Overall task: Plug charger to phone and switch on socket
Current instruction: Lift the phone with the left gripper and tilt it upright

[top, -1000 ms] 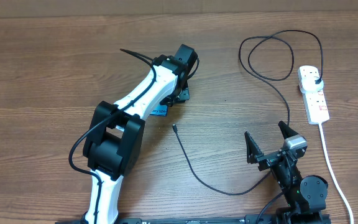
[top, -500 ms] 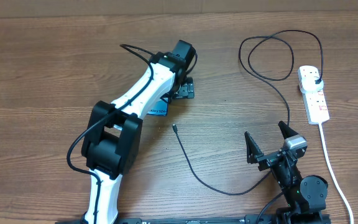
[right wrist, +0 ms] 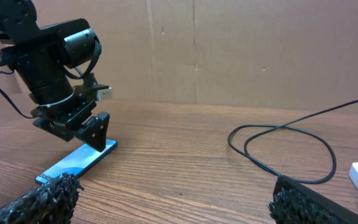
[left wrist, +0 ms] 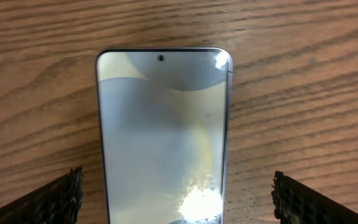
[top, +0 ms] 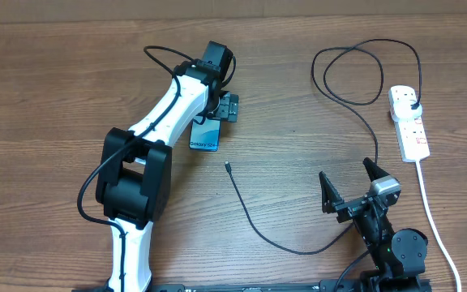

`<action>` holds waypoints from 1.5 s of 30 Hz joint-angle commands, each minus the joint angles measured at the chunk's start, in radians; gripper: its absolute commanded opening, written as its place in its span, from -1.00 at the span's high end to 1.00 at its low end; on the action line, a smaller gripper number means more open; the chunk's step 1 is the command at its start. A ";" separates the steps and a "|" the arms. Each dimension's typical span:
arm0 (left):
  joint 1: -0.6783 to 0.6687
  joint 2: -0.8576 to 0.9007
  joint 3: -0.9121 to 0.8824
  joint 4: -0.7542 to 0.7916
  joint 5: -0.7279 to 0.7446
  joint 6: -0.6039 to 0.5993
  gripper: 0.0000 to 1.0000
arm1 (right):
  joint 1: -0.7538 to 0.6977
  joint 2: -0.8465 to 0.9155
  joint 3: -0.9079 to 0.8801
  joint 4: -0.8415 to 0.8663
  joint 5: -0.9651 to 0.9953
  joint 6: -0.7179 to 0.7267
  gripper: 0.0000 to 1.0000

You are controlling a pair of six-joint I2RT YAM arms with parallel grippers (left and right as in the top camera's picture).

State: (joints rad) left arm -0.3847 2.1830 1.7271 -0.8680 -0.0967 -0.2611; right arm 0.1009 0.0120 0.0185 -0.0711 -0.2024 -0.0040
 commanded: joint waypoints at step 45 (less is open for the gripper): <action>0.012 0.152 -0.109 -0.062 0.012 -0.054 -0.95 | 0.006 -0.009 -0.011 0.005 0.006 0.000 -1.00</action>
State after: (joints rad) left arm -0.3748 2.2517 1.7050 -0.9089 -0.0544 -0.3008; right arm 0.1009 0.0120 0.0185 -0.0711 -0.2024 -0.0036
